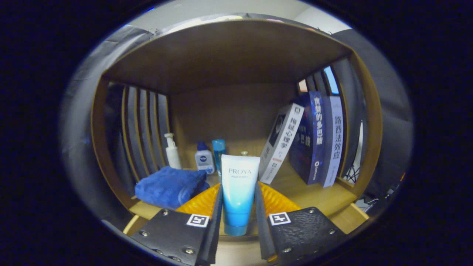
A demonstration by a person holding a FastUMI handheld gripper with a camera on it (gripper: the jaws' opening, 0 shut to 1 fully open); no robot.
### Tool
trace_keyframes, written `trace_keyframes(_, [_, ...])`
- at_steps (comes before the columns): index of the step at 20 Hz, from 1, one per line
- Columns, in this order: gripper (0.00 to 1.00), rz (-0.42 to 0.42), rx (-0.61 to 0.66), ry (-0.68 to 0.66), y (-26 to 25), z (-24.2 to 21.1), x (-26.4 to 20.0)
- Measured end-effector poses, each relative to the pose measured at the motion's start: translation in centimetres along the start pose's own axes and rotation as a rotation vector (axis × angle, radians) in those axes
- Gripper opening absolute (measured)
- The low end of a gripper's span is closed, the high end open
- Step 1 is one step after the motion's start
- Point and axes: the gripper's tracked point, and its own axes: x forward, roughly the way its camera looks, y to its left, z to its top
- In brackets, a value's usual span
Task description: Pull open the drawer, take out the items inside it, and place them on the countertop above the cabinet.
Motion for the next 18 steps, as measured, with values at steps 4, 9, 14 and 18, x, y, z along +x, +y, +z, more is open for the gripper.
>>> trace_keyframes(4, [0.45, -0.015, 0.003, 0.035, 0.2, -3.4, 2.6])
trace_keyframes(9, [0.45, -0.010, 0.031, 0.108, 0.9, -5.4, 5.1])
trace_keyframes(14, [0.45, -0.023, -0.037, 0.101, 1.2, -5.7, 6.5])
trace_keyframes(18, [0.56, -0.045, -0.058, 0.085, 0.8, -5.3, 6.5])
